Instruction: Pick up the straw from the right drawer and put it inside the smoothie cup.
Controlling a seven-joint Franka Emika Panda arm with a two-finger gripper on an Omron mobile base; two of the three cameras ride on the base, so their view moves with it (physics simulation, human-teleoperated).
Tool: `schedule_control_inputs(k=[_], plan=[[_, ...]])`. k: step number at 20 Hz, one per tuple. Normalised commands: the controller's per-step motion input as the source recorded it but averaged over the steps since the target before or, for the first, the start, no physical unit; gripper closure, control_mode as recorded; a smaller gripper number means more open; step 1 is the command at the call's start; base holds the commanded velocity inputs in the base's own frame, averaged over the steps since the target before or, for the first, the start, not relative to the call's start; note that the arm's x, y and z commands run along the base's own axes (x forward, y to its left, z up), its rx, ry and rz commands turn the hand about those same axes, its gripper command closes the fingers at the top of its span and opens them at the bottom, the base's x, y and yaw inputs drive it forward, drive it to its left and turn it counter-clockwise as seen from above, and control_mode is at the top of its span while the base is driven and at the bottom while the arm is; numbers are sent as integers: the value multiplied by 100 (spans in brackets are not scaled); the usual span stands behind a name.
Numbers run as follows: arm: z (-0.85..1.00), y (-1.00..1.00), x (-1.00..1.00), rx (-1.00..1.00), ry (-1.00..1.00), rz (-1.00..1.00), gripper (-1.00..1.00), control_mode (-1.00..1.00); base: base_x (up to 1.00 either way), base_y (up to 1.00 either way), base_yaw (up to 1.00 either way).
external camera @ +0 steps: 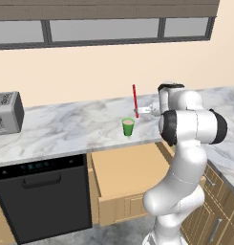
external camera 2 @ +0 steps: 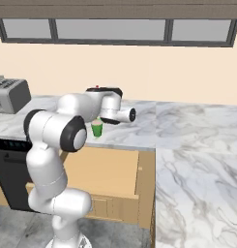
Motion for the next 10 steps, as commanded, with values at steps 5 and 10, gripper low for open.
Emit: schedule_control_inputs(k=[5, 10], plan=[[-6, 7, 19, 0, -4, 5, 100, -100, 0, 0, 0], [-14, 7, 17, 0, -3, 6, 100, -100, 0, 0, 0]])
